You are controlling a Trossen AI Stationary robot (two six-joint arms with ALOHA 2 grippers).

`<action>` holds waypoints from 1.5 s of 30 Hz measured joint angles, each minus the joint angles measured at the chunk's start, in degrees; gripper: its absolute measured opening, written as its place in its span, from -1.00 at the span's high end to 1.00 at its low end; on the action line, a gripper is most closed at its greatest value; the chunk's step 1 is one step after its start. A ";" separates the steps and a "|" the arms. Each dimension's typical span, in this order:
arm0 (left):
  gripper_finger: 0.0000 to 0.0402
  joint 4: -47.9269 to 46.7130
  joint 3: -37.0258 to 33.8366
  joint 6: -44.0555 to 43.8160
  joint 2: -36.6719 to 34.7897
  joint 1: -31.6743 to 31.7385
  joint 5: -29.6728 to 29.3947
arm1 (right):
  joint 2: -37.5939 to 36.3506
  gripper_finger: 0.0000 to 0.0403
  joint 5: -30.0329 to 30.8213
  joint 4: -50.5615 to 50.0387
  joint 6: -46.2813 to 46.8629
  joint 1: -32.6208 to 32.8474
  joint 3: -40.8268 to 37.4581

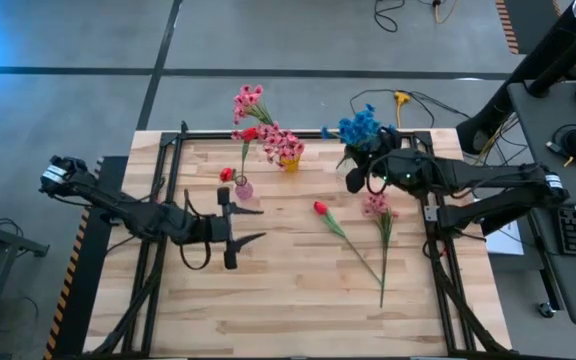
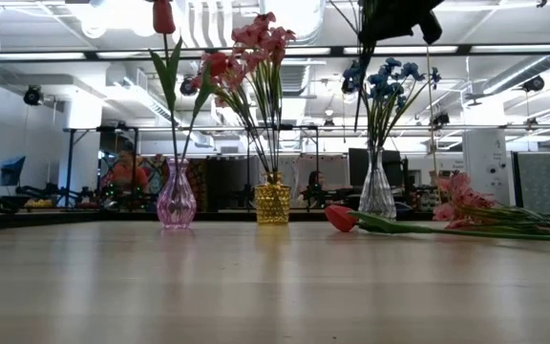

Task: Sort flowers into vase by color
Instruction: Put the blue flowers into the transparent vase

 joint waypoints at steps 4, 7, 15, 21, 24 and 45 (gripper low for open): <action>-0.06 0.01 0.32 0.96 -0.57 2.73 -0.86 | 1.27 0.83 0.33 -0.11 0.83 0.09 0.00; -0.06 -0.02 0.02 0.92 -1.00 4.02 -4.76 | 1.85 0.84 2.25 -2.43 2.09 0.19 0.00; -0.06 -2.34 -1.06 0.73 -1.49 4.34 -11.92 | 2.00 0.84 6.22 -10.85 1.99 0.17 6.95; -0.06 -2.33 -1.01 0.71 -1.51 4.34 -12.14 | 2.91 0.84 7.56 -12.97 -2.00 -0.17 9.71; -0.06 -2.33 -1.01 0.71 -1.49 4.34 -12.15 | 3.30 0.84 7.54 -12.87 -2.53 -0.23 8.91; -0.06 -2.03 -1.01 1.13 -1.49 4.45 -15.21 | 4.07 0.84 11.89 -6.31 -7.51 -1.91 4.01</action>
